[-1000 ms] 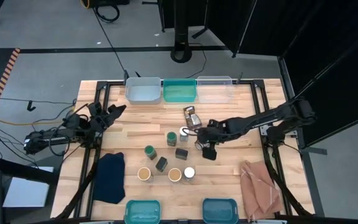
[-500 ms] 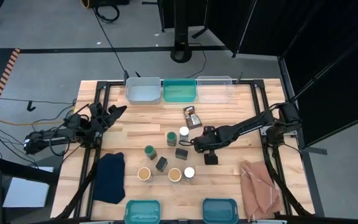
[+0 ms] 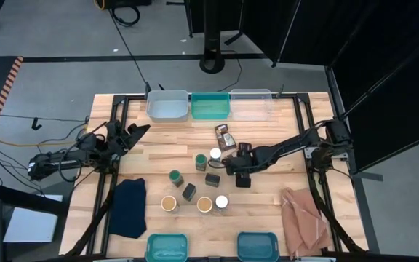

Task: Sort spices by type
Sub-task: Put the bottom orange seasoning pack into the blue bin

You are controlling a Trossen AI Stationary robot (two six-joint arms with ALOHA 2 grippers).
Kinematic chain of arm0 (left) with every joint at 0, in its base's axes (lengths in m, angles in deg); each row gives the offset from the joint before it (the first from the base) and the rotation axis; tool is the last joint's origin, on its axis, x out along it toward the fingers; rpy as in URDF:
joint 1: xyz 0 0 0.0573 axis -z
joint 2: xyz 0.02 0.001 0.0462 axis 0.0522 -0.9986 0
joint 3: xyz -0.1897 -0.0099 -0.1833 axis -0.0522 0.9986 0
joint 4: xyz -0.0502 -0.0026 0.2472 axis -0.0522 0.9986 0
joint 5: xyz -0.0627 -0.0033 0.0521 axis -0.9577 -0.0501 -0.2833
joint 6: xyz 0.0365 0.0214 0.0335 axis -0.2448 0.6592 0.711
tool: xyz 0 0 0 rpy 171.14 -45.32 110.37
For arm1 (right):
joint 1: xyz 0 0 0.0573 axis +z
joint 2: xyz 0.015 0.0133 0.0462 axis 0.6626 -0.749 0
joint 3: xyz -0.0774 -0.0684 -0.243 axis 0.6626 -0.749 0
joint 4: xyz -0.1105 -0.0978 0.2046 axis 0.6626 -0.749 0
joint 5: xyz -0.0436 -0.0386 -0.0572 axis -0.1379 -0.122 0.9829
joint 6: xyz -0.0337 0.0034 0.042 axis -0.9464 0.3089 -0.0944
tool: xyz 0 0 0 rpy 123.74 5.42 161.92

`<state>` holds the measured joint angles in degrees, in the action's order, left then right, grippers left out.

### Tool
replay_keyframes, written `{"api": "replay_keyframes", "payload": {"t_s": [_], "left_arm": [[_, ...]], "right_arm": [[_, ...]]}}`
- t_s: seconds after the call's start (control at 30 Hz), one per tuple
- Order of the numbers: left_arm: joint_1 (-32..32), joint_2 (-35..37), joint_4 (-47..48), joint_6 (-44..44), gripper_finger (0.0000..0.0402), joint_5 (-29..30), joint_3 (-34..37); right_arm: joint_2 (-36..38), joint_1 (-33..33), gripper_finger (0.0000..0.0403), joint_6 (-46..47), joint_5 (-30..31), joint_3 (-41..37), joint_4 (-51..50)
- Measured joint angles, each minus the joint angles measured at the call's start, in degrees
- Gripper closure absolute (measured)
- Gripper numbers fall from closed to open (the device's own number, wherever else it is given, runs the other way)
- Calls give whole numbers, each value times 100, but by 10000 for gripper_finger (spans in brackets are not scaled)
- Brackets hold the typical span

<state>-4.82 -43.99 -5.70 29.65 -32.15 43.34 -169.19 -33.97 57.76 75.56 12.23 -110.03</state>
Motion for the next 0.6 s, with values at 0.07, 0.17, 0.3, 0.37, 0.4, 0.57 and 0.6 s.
{"api": "replay_keyframes", "payload": {"t_s": [0.07, 0.17, 0.3, 0.37, 0.4, 0.57, 0.6], "left_arm": [[0, 0, 0, 0, 73, 0, -2], [-1, 1, 9, -2, 73, 2, -2], [0, 2, 15, -3, 73, 20, -1], [0, 2, 15, -4, 73, 22, -2], [-1, 0, 15, -14, 73, 20, -2], [-1, 0, 15, -51, 73, 20, -2], [0, 0, 15, -101, 73, 20, -1]], "right_arm": [[0, -5, 196, 247, 54, -4, 2], [0, -59, 258, 525, 154, -58, 36], [0, -110, 342, 936, 251, -109, 42], [7, -130, 381, 1059, 265, -109, 32], [13, -128, 391, 1061, 252, -109, 26], [17, -123, 396, 1033, 200, -108, 24], [37, -121, 397, 1030, 144, -101, 8]]}}
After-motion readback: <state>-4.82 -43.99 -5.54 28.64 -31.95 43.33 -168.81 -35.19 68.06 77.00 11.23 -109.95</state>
